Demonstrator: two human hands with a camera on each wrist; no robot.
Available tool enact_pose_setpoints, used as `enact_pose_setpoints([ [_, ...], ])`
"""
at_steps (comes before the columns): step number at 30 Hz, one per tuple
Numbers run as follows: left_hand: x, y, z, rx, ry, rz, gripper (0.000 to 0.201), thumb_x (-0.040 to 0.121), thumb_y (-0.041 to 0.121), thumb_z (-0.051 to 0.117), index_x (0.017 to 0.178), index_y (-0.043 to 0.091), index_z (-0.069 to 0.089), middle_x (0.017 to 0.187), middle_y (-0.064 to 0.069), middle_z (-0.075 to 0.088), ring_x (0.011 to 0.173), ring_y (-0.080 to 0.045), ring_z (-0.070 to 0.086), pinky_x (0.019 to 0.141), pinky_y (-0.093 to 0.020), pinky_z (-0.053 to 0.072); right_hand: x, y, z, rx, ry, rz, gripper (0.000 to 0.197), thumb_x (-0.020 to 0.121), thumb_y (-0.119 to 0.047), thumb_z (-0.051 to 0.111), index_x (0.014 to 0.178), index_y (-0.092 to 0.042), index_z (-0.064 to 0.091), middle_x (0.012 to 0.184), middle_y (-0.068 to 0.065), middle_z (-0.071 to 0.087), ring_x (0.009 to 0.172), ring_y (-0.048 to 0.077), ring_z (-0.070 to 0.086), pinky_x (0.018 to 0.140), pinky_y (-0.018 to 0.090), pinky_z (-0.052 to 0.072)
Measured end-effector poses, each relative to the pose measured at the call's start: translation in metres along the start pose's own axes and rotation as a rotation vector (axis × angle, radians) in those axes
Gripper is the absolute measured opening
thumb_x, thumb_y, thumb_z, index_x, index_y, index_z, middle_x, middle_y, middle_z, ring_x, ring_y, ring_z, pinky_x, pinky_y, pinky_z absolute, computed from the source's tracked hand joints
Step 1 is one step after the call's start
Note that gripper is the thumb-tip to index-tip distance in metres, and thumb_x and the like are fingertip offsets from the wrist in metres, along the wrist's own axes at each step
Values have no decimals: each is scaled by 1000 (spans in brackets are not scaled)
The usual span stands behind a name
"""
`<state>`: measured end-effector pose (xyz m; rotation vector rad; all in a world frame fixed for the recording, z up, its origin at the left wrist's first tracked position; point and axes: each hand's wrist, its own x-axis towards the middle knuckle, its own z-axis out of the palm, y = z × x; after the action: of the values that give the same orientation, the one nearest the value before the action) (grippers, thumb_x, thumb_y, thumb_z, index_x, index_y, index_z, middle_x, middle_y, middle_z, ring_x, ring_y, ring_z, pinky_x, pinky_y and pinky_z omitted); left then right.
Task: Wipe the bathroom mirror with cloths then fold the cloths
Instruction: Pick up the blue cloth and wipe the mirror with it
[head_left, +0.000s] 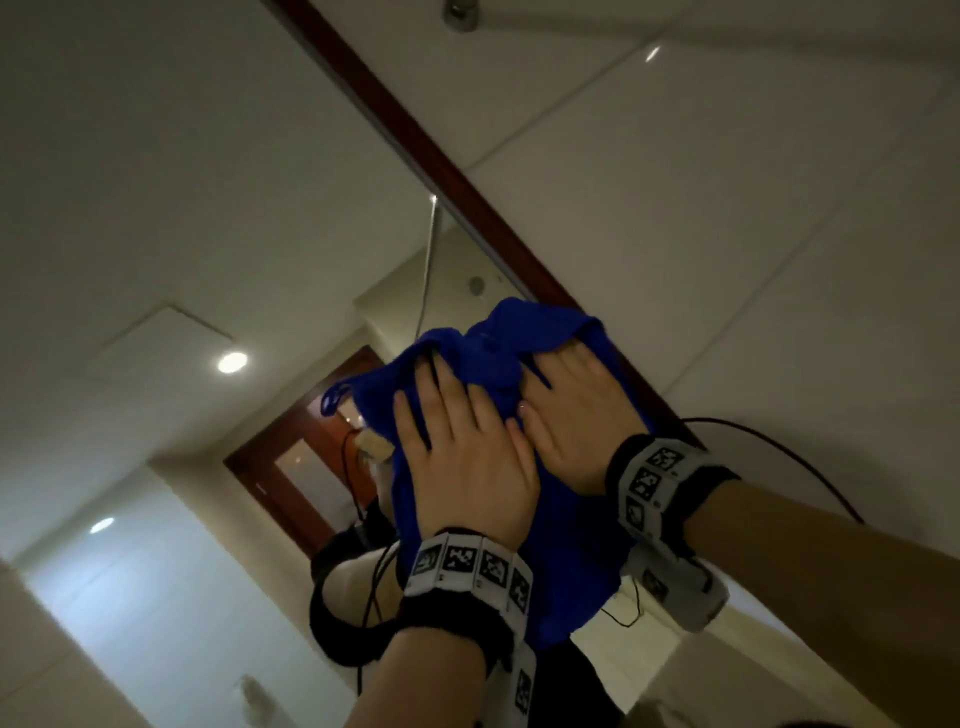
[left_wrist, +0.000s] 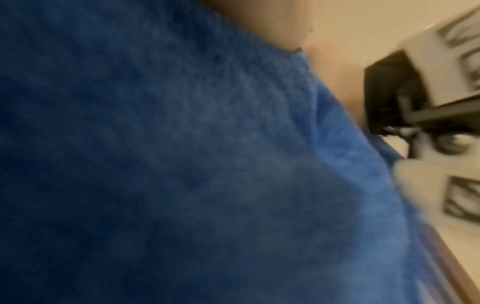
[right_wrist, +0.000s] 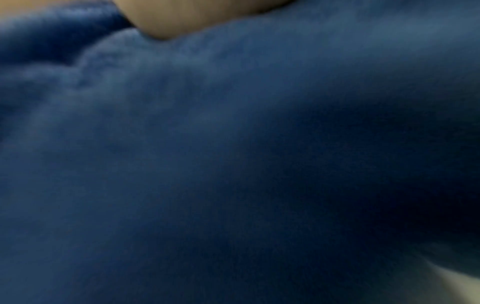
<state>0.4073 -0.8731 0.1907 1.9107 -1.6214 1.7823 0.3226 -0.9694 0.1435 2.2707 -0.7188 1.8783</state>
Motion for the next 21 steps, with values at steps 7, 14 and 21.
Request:
enact_pose_setpoints([
  [7,-7,3,3,26,-21,7,60,97,36,24,141,-2,33,152,-25,23,144,-36,14,116,-55,9,-8,1,5,18,12,13,57,97,-31,33,151,-15,26,149,13,36,138,30,33,116,45,21],
  [14,-60,23,18,-15,-101,109,55,96,37,32,137,2,40,153,-25,22,144,-38,15,116,-55,7,-78,-2,23,-16,73,93,54,96,-26,35,148,-9,34,140,20,46,128,36,43,112,49,29],
  [21,-128,33,37,-116,-179,314,62,92,35,28,147,7,30,154,-18,24,142,-32,18,117,-49,2,-174,-28,62,-22,15,316,50,97,-31,25,144,-15,30,137,21,46,127,38,38,110,54,23],
])
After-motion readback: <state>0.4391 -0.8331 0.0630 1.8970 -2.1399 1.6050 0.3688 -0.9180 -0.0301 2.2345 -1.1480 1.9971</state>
